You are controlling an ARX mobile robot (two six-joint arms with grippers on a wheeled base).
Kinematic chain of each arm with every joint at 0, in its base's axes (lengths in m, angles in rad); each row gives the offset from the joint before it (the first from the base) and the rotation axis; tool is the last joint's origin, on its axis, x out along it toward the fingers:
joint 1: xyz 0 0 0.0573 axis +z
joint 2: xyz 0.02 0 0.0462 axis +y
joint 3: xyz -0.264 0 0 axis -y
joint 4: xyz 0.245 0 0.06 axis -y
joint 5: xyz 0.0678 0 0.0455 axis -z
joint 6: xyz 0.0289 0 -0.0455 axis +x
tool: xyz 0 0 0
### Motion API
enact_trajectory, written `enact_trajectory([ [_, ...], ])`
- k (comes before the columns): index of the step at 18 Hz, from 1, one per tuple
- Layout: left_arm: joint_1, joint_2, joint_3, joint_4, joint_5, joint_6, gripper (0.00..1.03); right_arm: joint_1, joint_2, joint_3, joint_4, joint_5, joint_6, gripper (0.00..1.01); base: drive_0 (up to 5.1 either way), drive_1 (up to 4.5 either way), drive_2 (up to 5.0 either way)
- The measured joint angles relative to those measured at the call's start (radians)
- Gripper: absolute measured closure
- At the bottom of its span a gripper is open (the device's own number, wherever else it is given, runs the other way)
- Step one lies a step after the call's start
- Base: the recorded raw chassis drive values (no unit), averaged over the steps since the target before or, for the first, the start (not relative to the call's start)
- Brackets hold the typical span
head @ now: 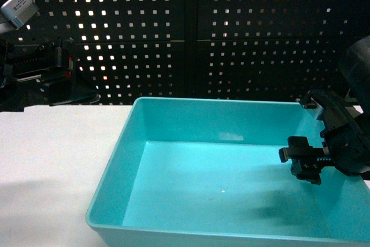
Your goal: Stack blue boxes stably on right
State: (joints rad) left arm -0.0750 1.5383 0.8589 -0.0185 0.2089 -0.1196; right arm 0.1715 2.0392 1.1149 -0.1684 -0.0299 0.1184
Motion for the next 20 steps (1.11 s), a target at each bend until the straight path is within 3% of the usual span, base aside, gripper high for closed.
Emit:
enact_trajectory([
  [3,0.0,0.0,0.0,0.0,0.0,0.0,0.05,0.009,-0.008,-0.012,-0.001,0.011,0.003,0.7,0.0,0.0,0.0],
  [5,0.0,0.0,0.0,0.0,0.0,0.0,0.05,0.013,-0.013,-0.019,0.001,0.043,0.025,0.89,0.0,0.0,0.0],
  [6,0.0,0.0,0.0,0.0,0.0,0.0,0.05,0.014,-0.016,-0.021,-0.007,0.038,0.027,0.92,0.0,0.0,0.0],
  [7,0.0,0.0,0.0,0.0,0.0,0.0,0.05,0.02,-0.021,-0.027,-0.01,0.039,0.01,0.92,0.0,0.0,0.0],
  [11,0.0,0.0,0.0,0.0,0.0,0.0,0.05,0.039,-0.026,-0.033,-0.019,0.055,0.023,0.92,0.0,0.0,0.0],
  [20,0.0,0.0,0.0,0.0,0.0,0.0,0.05,0.087,-0.026,-0.006,-0.079,0.101,0.12,0.93,0.0,0.0,0.0],
])
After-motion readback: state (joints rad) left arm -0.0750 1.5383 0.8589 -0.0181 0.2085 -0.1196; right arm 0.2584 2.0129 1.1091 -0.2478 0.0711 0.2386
